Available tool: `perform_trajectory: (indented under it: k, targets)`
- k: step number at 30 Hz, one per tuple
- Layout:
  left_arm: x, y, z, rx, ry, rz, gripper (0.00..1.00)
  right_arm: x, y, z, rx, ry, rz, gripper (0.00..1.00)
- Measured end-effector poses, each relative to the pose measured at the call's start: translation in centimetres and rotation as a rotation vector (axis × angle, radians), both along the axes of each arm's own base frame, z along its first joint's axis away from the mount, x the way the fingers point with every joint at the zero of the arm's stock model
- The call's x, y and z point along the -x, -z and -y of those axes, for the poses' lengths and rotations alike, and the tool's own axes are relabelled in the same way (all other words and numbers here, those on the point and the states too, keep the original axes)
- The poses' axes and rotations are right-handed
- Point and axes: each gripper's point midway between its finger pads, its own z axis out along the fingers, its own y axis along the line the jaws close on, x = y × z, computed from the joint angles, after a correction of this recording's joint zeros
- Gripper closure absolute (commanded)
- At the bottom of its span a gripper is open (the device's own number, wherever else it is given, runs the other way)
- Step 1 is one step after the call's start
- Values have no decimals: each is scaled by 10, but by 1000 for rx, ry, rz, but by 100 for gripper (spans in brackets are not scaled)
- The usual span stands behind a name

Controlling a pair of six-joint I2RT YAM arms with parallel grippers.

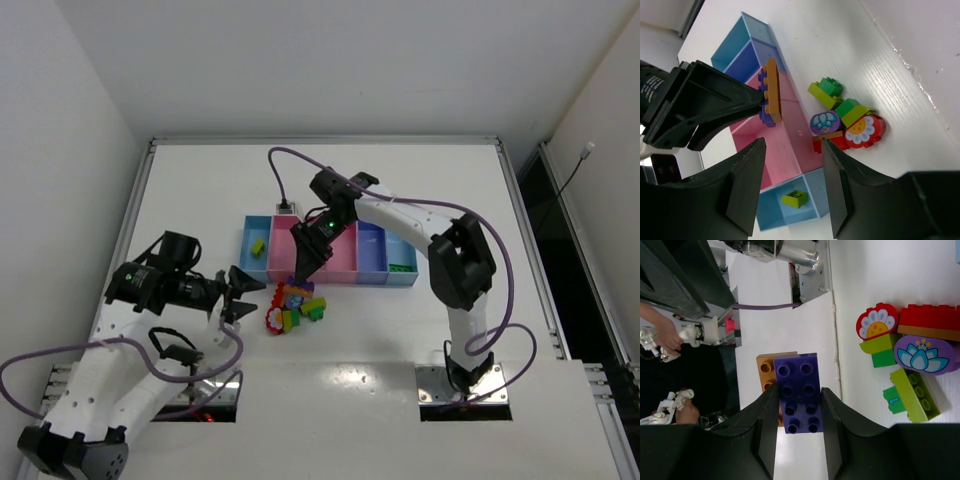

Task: Sort the legos into containers by color

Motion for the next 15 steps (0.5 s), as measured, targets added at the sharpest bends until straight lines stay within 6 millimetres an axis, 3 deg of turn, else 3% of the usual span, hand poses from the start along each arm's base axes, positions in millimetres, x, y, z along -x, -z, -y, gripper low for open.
perform_trajectory:
  k: [8,15]
  targets:
    - [-27,-4,21,17,6,-23,49,0,-7,-9,-18,11,-26,100]
    - [-40,-21,48,67,-25,-26,52,-6,-8,-22,-45,8,-32,100]
